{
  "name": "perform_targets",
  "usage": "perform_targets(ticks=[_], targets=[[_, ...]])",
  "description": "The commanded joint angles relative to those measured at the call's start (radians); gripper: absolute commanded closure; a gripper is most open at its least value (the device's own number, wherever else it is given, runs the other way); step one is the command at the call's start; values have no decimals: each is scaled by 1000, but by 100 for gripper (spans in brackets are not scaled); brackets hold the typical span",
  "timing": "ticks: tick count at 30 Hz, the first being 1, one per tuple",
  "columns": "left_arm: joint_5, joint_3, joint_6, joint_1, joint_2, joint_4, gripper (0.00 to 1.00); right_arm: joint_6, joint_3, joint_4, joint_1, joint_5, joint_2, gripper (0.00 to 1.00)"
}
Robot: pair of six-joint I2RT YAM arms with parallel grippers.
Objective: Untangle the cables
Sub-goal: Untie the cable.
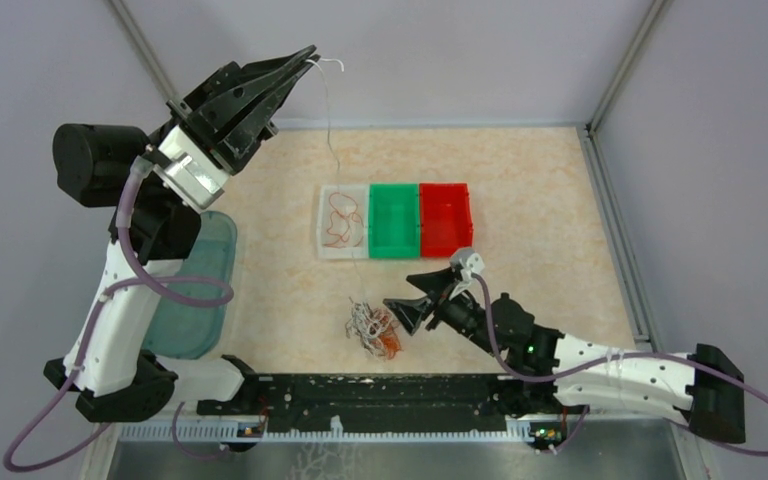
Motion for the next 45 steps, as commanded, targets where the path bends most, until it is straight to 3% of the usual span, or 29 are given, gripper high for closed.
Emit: perform_targets(ticks=[1, 4, 8, 13, 15, 19, 26, 28, 32, 38, 40, 42, 45], targets=[[1, -6, 1, -12, -3, 31, 100, -48, 45, -5, 14, -159, -22, 23], [0, -8, 3, -15, -2, 31, 100, -76, 116, 45, 14, -219, 77, 23], [-9, 3, -1, -21, 2, 31, 100, -129, 249, 77, 14, -159, 269, 24], [-26, 24, -20, -23, -3, -1, 100, -147, 340, 127, -7, -108, 433, 33], [-54, 10, -49, -23, -22, -28, 100, -134, 336, 173, -18, -123, 442, 36], [-97, -174, -68, -23, -122, -65, 100, -135, 341, 166, -23, -127, 429, 44], [-156, -332, -107, -23, -231, -110, 100, -126, 304, 84, -43, -128, 308, 42], [-165, -373, -149, -23, -251, -125, 100, -123, 308, 78, -62, -163, 284, 54], [-200, -456, -229, -23, -290, -161, 100, -118, 329, 53, -93, -216, 280, 100], [-241, -565, -296, -23, -319, -212, 100, -111, 346, 37, -100, -251, 271, 96], [-240, -566, -301, -23, -310, -197, 100, -113, 355, 0, -102, -256, 276, 57], [-230, -546, -300, -23, -295, -188, 100, -119, 361, -44, -108, -274, 280, 47], [-205, -526, -276, -23, -283, -169, 100, -118, 356, -97, -113, -244, 272, 47]])
